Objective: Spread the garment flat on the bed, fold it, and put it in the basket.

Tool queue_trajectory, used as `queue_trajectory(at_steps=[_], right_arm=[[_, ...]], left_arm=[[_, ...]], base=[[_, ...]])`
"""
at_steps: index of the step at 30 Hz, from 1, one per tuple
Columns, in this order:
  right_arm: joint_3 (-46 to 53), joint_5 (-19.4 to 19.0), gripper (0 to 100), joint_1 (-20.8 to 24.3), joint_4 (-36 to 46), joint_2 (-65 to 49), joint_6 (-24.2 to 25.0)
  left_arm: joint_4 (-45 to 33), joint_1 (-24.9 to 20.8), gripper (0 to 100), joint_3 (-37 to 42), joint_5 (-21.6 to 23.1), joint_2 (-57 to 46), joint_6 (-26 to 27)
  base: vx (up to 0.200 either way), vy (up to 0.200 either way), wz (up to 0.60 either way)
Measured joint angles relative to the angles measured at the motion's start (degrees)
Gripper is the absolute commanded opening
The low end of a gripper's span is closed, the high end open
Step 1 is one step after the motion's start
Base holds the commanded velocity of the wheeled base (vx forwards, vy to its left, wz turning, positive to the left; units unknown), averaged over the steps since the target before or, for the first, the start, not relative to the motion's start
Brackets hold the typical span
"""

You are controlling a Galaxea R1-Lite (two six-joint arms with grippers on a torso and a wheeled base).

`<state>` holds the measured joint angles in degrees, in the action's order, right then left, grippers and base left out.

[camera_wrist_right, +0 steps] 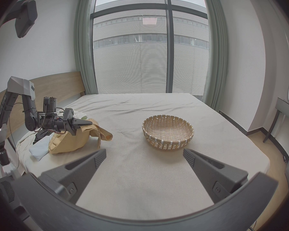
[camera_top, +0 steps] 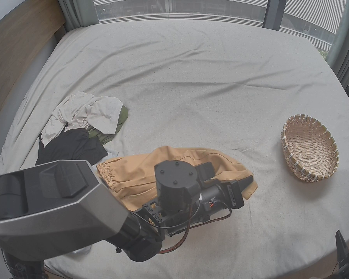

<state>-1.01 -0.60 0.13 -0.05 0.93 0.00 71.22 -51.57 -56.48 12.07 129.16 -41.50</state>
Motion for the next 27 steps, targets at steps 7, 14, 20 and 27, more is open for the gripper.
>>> queue_trajectory(at_steps=[7,14,20,27], right_arm=[[0.00,0.00,100,0.02,-0.02,0.00,0.00],[0.00,0.00,100,0.00,-0.02,0.00,0.00],[0.00,0.00,100,0.00,-0.02,0.00,0.00],[0.00,0.00,100,0.05,-0.02,0.00,0.00]], left_arm=[[-0.11,-0.83,0,-3.13,-0.33,3.06,-0.02],[0.35,-0.91,100,-3.79,-0.57,5.38,0.00],[0.27,-1.49,100,-3.19,-4.22,5.63,-0.02],[0.41,-1.82,100,5.19,-5.34,2.93,-0.02]], base=[[0.000,0.000,0.00],[0.000,0.000,0.00],[0.000,0.000,0.00],[0.000,0.000,0.00]])
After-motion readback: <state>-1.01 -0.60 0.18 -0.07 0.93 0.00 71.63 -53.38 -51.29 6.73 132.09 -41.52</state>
